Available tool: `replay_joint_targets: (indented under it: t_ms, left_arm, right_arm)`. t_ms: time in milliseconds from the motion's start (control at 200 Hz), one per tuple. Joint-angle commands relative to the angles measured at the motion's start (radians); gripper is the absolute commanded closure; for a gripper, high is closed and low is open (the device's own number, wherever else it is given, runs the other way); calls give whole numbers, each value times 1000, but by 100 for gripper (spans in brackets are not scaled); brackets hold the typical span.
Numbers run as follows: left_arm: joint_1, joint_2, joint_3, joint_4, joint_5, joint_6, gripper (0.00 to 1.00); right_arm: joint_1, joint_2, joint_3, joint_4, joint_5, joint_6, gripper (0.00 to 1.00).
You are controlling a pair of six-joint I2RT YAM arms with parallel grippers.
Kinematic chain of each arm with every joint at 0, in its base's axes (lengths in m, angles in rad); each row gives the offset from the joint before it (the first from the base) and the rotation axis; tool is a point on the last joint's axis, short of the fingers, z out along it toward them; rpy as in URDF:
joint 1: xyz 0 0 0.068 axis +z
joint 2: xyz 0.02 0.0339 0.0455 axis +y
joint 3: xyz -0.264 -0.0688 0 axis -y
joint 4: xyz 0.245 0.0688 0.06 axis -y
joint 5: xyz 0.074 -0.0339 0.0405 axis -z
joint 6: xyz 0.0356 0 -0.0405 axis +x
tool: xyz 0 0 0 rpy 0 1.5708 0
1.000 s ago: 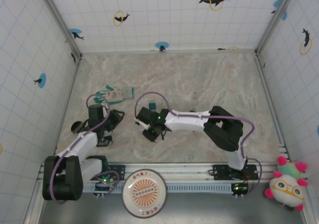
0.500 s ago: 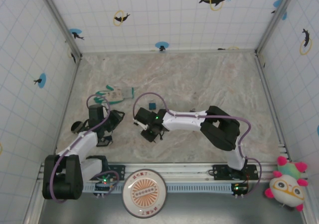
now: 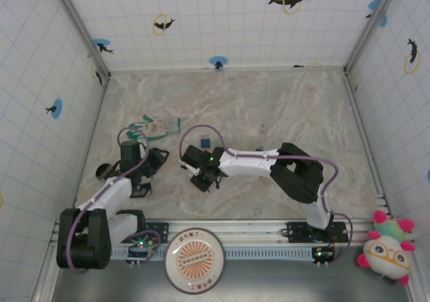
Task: Unlock with the key
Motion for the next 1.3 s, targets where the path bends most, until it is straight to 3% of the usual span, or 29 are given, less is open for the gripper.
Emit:
replay_joint_targets:
  t_ms: [0, 360, 641, 811, 1041, 1176, 1296]
  left_arm:
    - [-15, 4, 0, 18, 12, -6, 51]
    - [-81, 3, 120, 52, 46, 42, 51]
    - [-154, -22, 213, 222, 166, 86, 51]
    - [-222, -1, 258, 373, 301, 107, 47]
    - [-323, 30, 293, 425, 404, 224, 31]
    - [-349, 2, 247, 554, 484, 280, 29]
    - [-396, -49, 245, 508, 498, 446, 27]
  right_arm:
    - [-16, -21, -7, -9, -3, 9, 98]
    - [-183, -278, -74, 16, -21, 39, 100]
    - [-336, -425, -63, -22, -96, 27, 100]
    - [-406, -468, -29, -66, -159, 12, 100]
    - [-466, -544, -22, -35, -326, 0, 100]
    - [-478, -567, -5, -24, -406, -7, 100]
    - [-481, -567, 13, -29, -494, -5, 100]
